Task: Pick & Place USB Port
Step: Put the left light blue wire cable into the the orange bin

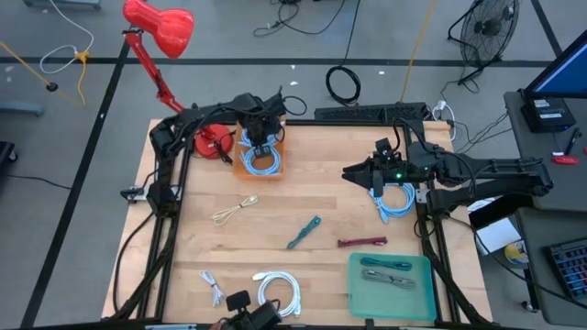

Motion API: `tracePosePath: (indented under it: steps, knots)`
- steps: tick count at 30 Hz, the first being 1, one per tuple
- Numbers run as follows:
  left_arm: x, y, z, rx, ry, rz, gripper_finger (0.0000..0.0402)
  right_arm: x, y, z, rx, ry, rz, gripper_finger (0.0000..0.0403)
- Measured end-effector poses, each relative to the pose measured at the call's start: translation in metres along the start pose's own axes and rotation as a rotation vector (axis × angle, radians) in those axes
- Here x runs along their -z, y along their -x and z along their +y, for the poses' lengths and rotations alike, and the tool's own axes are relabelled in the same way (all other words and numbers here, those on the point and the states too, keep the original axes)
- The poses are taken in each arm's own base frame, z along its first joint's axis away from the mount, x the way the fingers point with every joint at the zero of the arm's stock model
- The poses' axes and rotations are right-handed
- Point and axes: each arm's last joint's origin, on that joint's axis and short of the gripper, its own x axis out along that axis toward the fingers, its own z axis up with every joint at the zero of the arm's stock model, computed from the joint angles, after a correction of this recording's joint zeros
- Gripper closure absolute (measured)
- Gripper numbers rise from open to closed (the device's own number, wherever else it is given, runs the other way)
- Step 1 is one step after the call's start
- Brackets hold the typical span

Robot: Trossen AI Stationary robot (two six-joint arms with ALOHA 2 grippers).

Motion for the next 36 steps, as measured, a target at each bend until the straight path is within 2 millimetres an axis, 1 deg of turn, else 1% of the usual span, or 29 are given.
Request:
tracePosePath:
  steps: [6, 12, 22, 27, 31, 36]
  knots:
    - [-0.001, 0.0, 0.004, -0.064, 0.01, -0.003, 0.0399, 0.0, 0.0, 0.0, 0.0, 0.0, 0.0, 0.0232]
    - [-0.002, 0.0, 0.007, -0.07, 0.013, -0.02, 0.0399, 0.0, 0.0, 0.0, 0.001, 0.0, -0.001, 0.0232]
    - [0.0, -0.002, 0.023, -0.07, 0.053, -0.056, 0.0399, 0.0, 0.0, 0.0, 0.004, 0.0, -0.005, 0.0232]
    - [0.001, -0.002, 0.025, -0.058, 0.056, -0.064, 0.0399, 0.0, 0.0, 0.0, 0.005, 0.0, -0.006, 0.0232]
    - [0.002, -0.008, 0.022, -0.057, 0.048, -0.061, 0.0399, 0.0, 0.0, 0.0, 0.005, 0.0, -0.006, 0.0232]
    - [0.005, -0.024, 0.016, -0.039, 0.053, -0.065, 0.04, 0.0, 0.0, 0.0, 0.005, -0.001, -0.006, 0.0232]
